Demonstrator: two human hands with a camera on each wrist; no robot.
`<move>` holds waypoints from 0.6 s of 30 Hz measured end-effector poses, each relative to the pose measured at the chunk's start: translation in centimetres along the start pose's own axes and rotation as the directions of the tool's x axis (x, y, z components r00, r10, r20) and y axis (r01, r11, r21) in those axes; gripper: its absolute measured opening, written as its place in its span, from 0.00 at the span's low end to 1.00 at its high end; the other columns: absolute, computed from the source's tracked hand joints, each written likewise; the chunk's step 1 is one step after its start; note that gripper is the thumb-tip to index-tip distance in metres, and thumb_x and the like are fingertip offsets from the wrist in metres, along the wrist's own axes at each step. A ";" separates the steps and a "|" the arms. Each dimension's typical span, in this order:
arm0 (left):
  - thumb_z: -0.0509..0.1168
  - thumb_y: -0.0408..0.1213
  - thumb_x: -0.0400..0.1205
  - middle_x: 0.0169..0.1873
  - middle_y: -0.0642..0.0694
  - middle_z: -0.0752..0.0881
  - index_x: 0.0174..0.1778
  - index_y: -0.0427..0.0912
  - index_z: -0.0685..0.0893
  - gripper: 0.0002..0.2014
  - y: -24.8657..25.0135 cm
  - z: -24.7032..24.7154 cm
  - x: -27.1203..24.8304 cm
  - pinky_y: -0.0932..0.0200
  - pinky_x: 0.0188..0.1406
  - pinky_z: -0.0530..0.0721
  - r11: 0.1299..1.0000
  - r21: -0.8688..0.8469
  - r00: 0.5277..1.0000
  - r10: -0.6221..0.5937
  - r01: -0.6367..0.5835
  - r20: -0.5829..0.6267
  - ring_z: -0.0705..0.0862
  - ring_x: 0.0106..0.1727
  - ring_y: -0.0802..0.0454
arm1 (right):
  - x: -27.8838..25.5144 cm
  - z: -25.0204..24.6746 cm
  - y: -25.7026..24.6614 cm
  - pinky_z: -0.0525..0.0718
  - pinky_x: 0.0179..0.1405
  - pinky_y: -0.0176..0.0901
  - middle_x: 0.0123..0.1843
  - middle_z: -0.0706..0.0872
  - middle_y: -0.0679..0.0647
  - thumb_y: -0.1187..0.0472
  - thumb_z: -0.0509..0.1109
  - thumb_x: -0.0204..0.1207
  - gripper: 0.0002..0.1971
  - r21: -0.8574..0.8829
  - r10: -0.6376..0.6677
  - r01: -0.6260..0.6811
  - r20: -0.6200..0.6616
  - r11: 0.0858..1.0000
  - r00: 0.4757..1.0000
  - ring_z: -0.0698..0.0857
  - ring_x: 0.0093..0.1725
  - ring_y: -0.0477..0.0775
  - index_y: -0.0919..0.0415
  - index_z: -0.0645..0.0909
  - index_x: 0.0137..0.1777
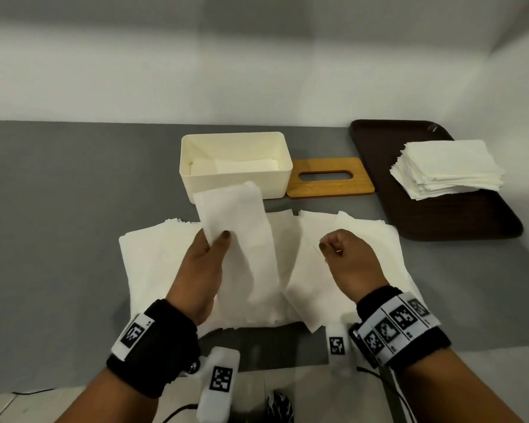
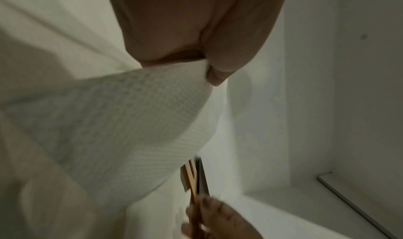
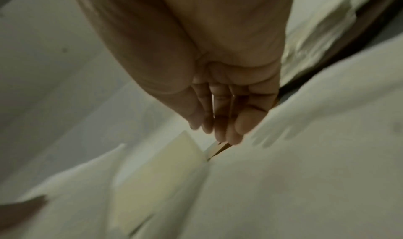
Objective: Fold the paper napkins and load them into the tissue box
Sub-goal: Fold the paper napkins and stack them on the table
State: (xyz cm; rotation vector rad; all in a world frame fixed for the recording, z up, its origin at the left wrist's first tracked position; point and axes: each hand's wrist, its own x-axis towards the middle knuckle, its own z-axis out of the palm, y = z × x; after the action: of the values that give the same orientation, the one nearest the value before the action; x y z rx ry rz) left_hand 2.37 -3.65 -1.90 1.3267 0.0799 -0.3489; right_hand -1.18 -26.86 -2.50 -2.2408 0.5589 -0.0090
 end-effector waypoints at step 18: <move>0.56 0.38 0.90 0.54 0.52 0.92 0.63 0.49 0.84 0.13 1.1 -2.1 -0.2 0.56 0.57 0.83 0.998 0.033 0.998 -0.047 0.049 -0.036 0.89 0.58 0.54 | 1.1 1.3 -0.3 0.74 0.50 0.46 0.45 0.79 0.48 0.53 0.69 0.79 0.07 -0.287 -0.033 0.075 0.150 0.955 0.988 0.80 0.51 0.56 0.54 0.75 0.49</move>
State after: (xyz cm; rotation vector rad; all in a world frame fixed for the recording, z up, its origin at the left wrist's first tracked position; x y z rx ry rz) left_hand 2.78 -1.35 -1.37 1.3668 0.1360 -0.3692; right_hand 0.18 -26.21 -3.30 -2.5191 0.4429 0.2197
